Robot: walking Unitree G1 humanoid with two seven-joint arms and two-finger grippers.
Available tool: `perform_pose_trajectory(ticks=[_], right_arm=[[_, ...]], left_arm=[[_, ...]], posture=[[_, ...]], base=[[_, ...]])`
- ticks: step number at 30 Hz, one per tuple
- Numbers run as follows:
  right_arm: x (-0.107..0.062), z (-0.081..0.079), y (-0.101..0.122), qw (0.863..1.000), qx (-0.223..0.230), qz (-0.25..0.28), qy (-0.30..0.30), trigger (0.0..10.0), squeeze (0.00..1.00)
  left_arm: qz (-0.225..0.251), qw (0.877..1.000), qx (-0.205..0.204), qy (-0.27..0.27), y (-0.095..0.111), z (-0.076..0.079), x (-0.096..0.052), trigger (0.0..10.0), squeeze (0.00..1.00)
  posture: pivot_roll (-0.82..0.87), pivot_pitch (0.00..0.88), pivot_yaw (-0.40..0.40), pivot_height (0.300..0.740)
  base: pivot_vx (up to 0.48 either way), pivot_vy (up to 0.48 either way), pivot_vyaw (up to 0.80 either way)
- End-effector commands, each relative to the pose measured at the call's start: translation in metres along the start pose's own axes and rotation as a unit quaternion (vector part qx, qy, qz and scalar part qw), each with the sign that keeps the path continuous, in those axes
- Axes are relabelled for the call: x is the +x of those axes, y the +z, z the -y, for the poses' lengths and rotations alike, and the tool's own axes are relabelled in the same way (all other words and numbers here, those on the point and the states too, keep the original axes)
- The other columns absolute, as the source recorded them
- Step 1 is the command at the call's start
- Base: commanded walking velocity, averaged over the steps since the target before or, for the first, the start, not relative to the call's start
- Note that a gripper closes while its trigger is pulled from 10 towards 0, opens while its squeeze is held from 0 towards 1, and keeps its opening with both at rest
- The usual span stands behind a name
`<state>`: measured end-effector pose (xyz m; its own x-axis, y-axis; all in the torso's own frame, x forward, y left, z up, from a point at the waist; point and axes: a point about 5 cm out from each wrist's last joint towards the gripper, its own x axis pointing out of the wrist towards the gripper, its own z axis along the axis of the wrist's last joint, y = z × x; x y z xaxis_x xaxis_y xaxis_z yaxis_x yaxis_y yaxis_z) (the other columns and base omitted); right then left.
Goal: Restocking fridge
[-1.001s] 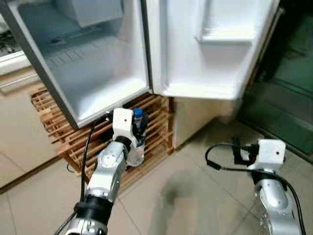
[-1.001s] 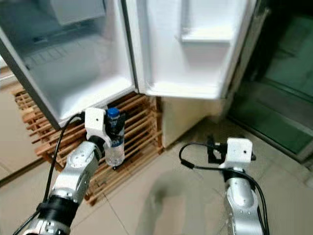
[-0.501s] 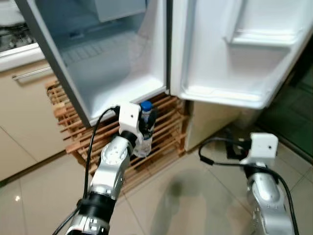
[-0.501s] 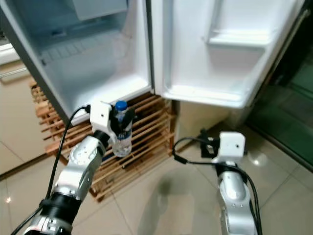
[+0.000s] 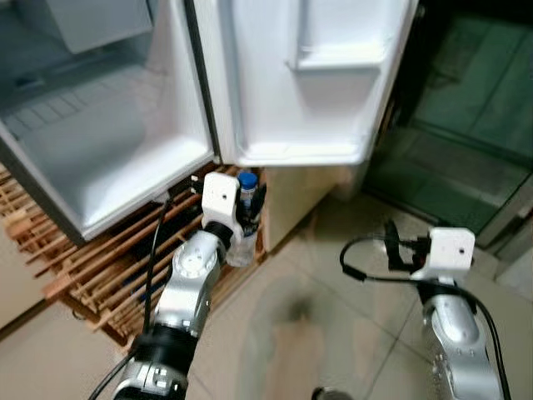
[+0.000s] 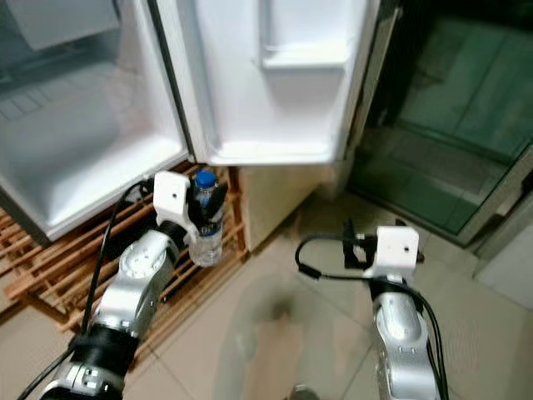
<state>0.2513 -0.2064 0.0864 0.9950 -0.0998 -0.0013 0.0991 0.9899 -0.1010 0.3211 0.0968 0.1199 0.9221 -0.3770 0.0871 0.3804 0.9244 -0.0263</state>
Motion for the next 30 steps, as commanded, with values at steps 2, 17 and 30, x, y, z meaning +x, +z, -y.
perform_pose_trajectory(ticks=[2,17,30], right_arm=[[0.006,-0.003,0.004,1.0,0.001,0.009,0.011,10.0,0.0],[0.009,-0.004,0.004,1.0,0.001,0.011,0.009,10.0,0.0],[0.008,-0.003,0.004,1.0,0.002,0.013,0.01,10.0,0.0]], left_arm=[[0.033,0.999,0.001,0.004,0.015,-0.004,0.004,10.0,0.0],[0.144,0.987,0.016,-0.075,0.08,0.023,0.016,10.0,0.0],[0.136,0.987,0.03,-0.078,0.108,0.02,0.022,10.0,0.0]], posture=[[-0.1,0.0,0.04,0.74],[-0.1,0.0,0.044,0.74],[-0.1,0.0,0.047,0.74]], base=[[0.48,0.0,0.0],[0.48,0.0,0.0],[0.369,0.0,0.0]])
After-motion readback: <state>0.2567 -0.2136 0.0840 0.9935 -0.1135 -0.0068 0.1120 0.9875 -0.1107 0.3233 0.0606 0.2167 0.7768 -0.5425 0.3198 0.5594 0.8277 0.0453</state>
